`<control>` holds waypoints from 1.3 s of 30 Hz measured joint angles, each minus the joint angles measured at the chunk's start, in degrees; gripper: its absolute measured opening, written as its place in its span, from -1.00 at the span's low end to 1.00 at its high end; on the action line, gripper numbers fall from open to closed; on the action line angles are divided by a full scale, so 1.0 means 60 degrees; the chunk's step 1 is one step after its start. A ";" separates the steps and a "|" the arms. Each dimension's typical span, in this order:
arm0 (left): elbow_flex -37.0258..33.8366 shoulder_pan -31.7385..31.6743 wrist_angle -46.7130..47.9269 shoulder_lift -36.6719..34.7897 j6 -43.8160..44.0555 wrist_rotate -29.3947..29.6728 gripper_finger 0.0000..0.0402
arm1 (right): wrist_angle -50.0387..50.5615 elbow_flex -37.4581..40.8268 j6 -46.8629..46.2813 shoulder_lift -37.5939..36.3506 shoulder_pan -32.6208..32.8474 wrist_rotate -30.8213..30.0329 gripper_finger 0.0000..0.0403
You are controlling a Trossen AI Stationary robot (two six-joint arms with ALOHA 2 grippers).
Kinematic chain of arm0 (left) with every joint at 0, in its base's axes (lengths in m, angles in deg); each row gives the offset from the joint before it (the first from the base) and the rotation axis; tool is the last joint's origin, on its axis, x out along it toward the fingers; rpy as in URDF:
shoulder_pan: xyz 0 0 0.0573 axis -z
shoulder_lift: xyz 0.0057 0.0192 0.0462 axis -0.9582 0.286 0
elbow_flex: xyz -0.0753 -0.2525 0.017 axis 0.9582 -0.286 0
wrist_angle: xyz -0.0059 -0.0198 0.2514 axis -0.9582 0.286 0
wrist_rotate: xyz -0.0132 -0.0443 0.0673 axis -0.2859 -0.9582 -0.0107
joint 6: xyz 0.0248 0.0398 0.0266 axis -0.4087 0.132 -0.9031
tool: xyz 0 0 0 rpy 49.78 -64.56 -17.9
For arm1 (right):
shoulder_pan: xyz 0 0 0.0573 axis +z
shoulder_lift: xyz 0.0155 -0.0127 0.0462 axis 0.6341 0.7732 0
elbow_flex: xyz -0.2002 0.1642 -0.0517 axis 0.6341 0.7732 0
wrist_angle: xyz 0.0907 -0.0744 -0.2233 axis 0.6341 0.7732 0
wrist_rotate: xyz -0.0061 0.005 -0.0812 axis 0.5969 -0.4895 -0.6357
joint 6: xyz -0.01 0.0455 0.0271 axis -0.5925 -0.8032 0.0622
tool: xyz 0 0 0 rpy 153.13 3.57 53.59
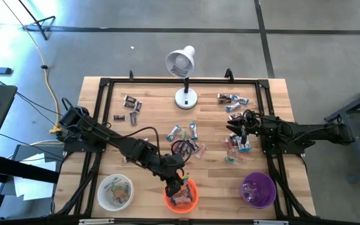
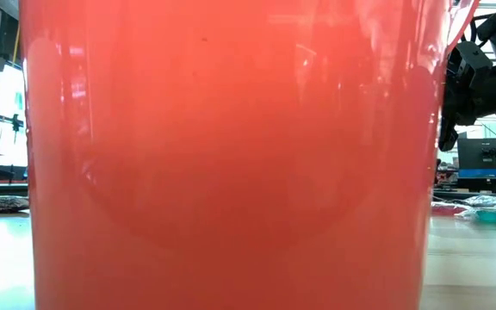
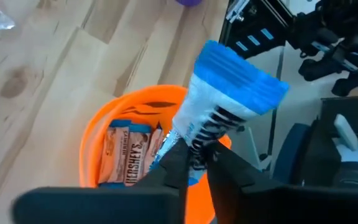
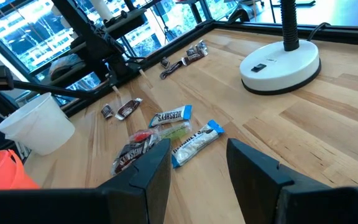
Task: Organize candy in baskets
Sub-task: Put the white chocolate bar into the orange bucket, then put the brown chocolate bar into the purple bucket
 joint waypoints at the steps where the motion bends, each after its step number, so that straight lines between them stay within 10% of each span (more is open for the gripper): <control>1: 0.0000 0.0003 -0.0035 0.0000 0.0004 -0.0035 -0.73 | 0.0000 0.0002 0.0003 0.0000 0.0001 0.0002 -0.25; 8: -0.0003 0.0033 0.0121 0.0000 0.0157 -0.0361 -0.41 | 0.0000 0.0001 0.0003 0.0000 0.0000 0.0003 -0.25; 17: -0.0007 -0.0011 0.0824 -0.0028 -0.0158 -0.0038 -0.41 | 0.0000 0.0000 0.0000 0.0000 0.0002 0.0000 -0.25; 33: -0.0242 -0.1209 0.7137 -0.0946 -0.0184 0.1777 -0.41 | 0.0000 0.0002 0.0003 0.0000 0.0003 0.0003 -0.25; 39: -0.1689 -0.1733 0.6388 -0.0925 0.0338 0.2019 -0.41 | 0.0000 0.0000 0.0001 0.0000 0.0002 0.0003 -0.25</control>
